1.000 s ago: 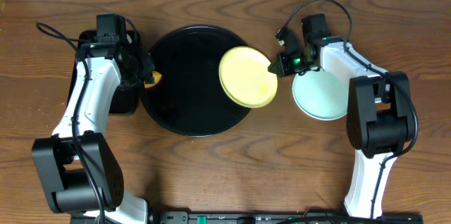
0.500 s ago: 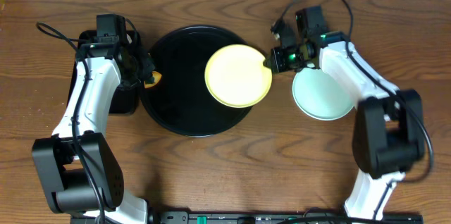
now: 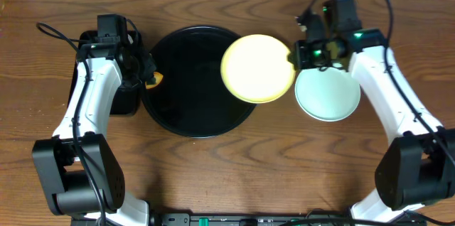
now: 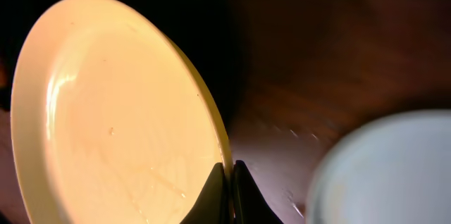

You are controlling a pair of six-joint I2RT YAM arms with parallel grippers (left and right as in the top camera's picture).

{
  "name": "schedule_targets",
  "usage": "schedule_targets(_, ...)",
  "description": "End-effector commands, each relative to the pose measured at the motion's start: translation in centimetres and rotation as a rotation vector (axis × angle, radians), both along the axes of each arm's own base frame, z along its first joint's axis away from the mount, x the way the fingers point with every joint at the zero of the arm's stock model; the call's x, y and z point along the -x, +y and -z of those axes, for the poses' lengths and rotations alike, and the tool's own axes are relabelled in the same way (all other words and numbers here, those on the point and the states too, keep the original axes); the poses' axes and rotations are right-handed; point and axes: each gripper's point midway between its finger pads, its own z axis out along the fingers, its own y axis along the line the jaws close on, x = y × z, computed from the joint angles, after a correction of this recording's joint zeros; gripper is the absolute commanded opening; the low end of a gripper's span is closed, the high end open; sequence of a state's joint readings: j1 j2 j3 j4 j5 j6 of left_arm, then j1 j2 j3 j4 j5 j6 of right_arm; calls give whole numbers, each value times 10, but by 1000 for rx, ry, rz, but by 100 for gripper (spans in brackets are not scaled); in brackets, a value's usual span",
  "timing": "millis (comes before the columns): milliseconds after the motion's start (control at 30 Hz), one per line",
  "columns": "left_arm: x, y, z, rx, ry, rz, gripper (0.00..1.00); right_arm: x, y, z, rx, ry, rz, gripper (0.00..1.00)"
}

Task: Clean dirty plates on tray and stack at the side
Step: 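Lift the yellow plate and stack it onto the green plates, then place the sponge into the small black tray with the left gripper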

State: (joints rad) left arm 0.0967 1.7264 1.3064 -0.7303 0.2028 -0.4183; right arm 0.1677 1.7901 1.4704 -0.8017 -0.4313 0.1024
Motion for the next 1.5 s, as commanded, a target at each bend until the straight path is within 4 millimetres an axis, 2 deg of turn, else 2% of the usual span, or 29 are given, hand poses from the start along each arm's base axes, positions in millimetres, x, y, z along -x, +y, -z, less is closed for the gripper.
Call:
schedule_targets(0, 1, 4, 3, -13, 11, -3, 8, -3, -45, -5, 12, 26, 122, 1)
schedule_targets(233, 0, 4, 3, -14, 9, -3, 8, 13, -138, 14, 111, 146, 346, 1)
schedule_targets(333, 0, 4, 3, -14, 6, -3, 8, 23, -165, 29, 145, 185, 414, 1)
schedule_targets(400, -1, 4, 3, -14, 2, -3, 8, 30, -175, 42, 148, 209, 441, 1)
schedule_targets(600, -1, 4, 2, -14, 2, -3, 8, 48, -180, 89, 145, 249, 489, 1)
schedule_targets(700, -1, 4, 1, -14, -2, -3, 8, 50, -185, 104, 153, 246, 551, 1)
schedule_targets(833, -4, 5, -13, -25, -43, 14, 8, 43, -187, 105, 147, 215, 564, 1)
schedule_targets(967, -5, 5, -43, -49, -129, 45, 8, 41, -191, 102, 146, 208, 574, 1)
schedule_targets(1133, -1, 8, -76, -92, -216, 64, 8, 49, -198, 104, 145, 241, 596, 1)
schedule_targets(1300, 4, 17, -85, -143, -227, 40, 8, 62, -204, 107, 148, 293, 614, 1)
schedule_targets(1400, 6, 18, -83, -146, -215, 37, 8, 65, -205, 107, 149, 300, 612, 6)
schedule_targets(1467, 7, 24, -83, -162, -210, 23, 8, 65, -205, 105, 150, 303, 609, 21)
